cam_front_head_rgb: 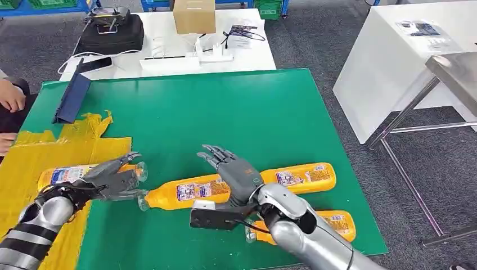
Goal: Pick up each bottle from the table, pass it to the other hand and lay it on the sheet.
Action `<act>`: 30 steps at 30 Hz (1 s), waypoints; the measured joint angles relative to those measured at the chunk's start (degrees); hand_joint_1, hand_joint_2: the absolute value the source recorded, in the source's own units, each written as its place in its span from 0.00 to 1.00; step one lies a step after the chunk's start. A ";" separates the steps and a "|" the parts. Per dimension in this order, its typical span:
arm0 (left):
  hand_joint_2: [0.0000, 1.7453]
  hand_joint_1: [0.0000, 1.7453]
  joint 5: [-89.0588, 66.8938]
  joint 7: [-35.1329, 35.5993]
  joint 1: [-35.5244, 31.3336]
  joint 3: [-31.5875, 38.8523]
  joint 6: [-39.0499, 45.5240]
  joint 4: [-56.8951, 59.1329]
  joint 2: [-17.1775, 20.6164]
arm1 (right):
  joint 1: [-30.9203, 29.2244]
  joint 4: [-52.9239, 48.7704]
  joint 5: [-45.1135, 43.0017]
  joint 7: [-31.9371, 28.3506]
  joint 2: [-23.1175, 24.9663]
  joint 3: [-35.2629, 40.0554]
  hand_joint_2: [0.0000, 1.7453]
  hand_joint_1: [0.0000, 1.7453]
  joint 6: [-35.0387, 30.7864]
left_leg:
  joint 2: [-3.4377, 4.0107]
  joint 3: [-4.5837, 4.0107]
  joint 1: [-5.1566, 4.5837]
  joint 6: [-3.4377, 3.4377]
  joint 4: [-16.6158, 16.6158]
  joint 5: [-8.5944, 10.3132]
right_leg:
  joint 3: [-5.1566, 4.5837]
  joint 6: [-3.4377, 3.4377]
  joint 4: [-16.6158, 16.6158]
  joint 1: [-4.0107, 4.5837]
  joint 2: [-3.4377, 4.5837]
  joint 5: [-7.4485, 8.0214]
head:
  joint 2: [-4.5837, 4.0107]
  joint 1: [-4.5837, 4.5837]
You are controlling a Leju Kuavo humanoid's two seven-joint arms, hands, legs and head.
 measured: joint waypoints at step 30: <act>0.00 0.00 25.04 5.88 2.79 6.36 5.64 -12.17 -6.97 | -9.43 21.72 -5.60 -2.78 2.97 6.21 1.00 0.00 9.27 | -0.03 -0.06 -0.02 0.00 0.01 0.00 | -0.04 0.00 0.05 -0.01 -0.01 0.00 | 0.00 0.00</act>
